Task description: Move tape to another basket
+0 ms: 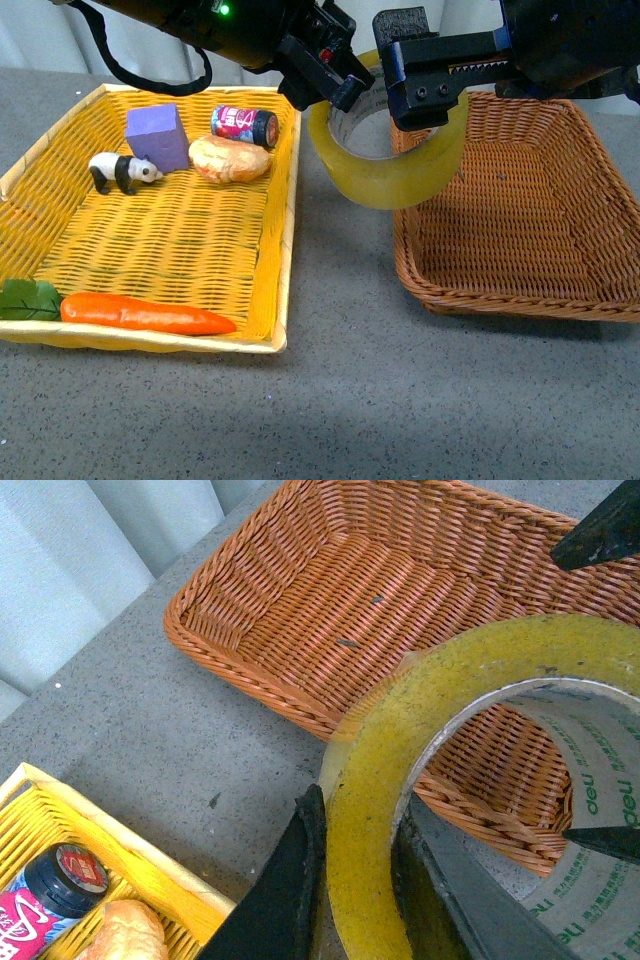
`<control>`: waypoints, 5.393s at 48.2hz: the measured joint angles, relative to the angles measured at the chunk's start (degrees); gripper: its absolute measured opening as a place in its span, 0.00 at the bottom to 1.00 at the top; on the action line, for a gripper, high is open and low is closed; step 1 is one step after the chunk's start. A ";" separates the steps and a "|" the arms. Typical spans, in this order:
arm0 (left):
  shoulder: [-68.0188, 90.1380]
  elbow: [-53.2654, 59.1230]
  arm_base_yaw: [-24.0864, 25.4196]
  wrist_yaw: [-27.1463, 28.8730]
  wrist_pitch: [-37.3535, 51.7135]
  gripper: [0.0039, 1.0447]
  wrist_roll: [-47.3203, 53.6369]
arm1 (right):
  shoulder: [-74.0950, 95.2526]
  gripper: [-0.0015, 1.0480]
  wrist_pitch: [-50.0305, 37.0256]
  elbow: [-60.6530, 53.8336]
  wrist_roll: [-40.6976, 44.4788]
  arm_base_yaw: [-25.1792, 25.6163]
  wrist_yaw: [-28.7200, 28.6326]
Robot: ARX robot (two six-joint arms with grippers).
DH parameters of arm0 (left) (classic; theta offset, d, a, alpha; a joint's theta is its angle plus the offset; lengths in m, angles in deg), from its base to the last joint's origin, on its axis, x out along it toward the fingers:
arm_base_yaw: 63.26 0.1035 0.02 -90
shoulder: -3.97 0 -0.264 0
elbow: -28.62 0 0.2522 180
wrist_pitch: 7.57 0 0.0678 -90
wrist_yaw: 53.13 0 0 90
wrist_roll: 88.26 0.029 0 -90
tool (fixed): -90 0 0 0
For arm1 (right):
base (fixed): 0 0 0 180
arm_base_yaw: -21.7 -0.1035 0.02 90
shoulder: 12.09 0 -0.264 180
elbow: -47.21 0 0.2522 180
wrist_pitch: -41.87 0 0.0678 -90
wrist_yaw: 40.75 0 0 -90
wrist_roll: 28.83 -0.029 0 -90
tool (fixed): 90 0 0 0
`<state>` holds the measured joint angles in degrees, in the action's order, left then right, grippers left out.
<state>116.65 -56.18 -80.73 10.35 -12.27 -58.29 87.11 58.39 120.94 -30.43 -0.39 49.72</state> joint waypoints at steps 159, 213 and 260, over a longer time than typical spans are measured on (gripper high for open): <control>-46.77 60.89 17.14 26.88 46.21 0.03 -30.05 | -21.90 0.01 -67.56 -48.33 2.23 22.03 -0.17; -86.66 69.88 17.33 26.53 16.90 0.03 -30.08 | -68.46 0.01 -33.05 -59.67 2.23 22.05 -0.37; -111.45 69.88 17.33 26.49 -8.55 0.03 -30.08 | -89.11 0.01 -13.07 -59.69 2.23 22.05 -0.52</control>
<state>5.20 13.69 -63.40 36.84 -20.81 -88.36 -2.00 45.32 61.24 -28.20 21.67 49.20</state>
